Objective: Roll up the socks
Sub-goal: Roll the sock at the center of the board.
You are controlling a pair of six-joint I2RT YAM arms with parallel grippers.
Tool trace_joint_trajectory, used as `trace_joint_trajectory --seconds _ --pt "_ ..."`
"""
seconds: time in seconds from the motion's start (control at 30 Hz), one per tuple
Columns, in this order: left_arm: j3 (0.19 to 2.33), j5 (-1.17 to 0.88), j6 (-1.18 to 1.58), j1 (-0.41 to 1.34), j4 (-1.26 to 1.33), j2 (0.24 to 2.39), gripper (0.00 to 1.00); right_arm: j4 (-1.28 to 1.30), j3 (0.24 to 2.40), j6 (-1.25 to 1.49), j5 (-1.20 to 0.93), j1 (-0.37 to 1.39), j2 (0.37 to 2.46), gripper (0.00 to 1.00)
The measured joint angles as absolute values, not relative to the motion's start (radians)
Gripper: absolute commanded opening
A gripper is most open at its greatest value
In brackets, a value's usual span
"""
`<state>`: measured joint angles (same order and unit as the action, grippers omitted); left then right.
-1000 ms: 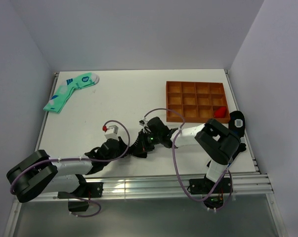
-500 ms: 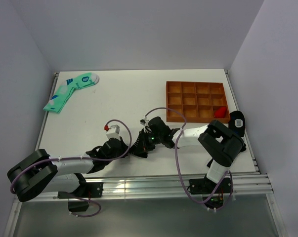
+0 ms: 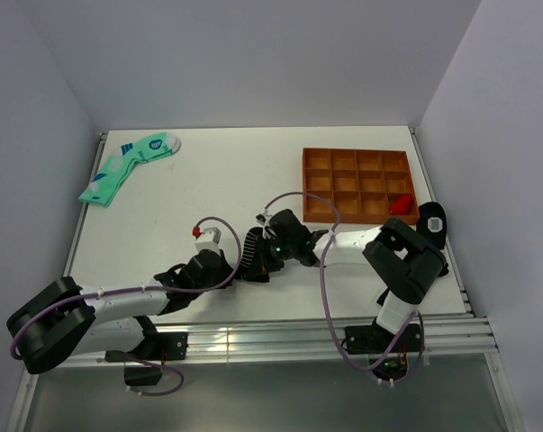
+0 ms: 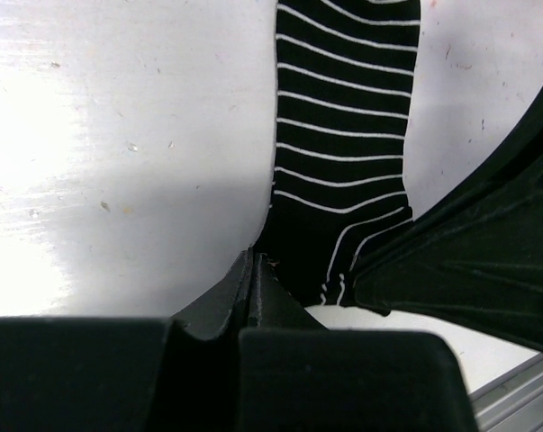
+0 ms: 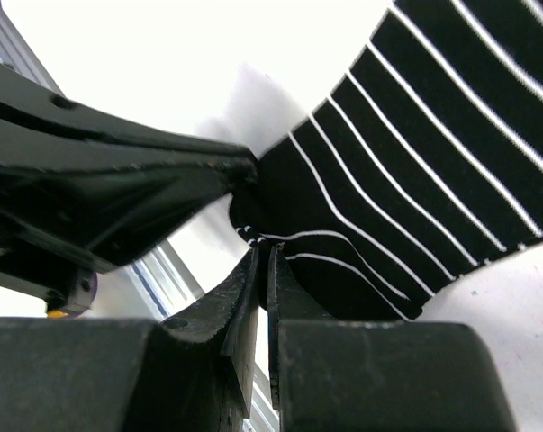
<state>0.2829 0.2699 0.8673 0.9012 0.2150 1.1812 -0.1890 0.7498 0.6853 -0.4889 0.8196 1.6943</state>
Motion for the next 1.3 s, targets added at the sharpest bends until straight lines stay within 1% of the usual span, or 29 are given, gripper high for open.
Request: trace_joint_trajectory --seconds 0.43,0.93,0.97,1.0,1.03,1.07,1.1,1.13,1.23,1.3 --pt "0.305 0.241 0.828 0.902 0.171 1.175 0.00 -0.119 0.853 0.654 -0.486 0.793 1.722 0.01" --pt "0.315 0.236 0.824 0.902 0.140 1.155 0.00 -0.138 0.860 0.642 -0.503 0.765 1.829 0.01" --pt "0.315 0.237 0.824 0.902 0.138 1.154 0.02 -0.144 0.860 0.642 -0.507 0.765 1.832 0.01" --pt "0.315 0.238 0.824 0.902 0.136 1.153 0.06 -0.152 0.860 0.642 -0.512 0.765 1.836 0.01" --pt "0.315 0.239 0.823 0.902 0.135 1.150 0.16 -0.158 0.860 0.642 -0.515 0.765 1.838 0.01" --pt "0.315 0.242 0.820 0.902 0.133 1.144 0.21 -0.163 0.860 0.642 -0.517 0.765 1.840 0.01" --pt "0.315 0.244 0.819 0.902 0.133 1.135 0.30 -0.167 0.860 0.642 -0.517 0.765 1.841 0.01" --pt "0.315 0.248 0.819 0.902 0.134 1.127 0.34 -0.171 0.860 0.642 -0.519 0.765 1.843 0.01" --pt "0.315 0.258 0.817 0.902 0.137 1.085 0.40 -0.173 0.860 0.640 -0.521 0.765 1.845 0.01" --pt "0.313 0.262 0.813 0.902 0.146 1.052 0.41 -0.173 0.860 0.638 -0.521 0.765 1.845 0.01"
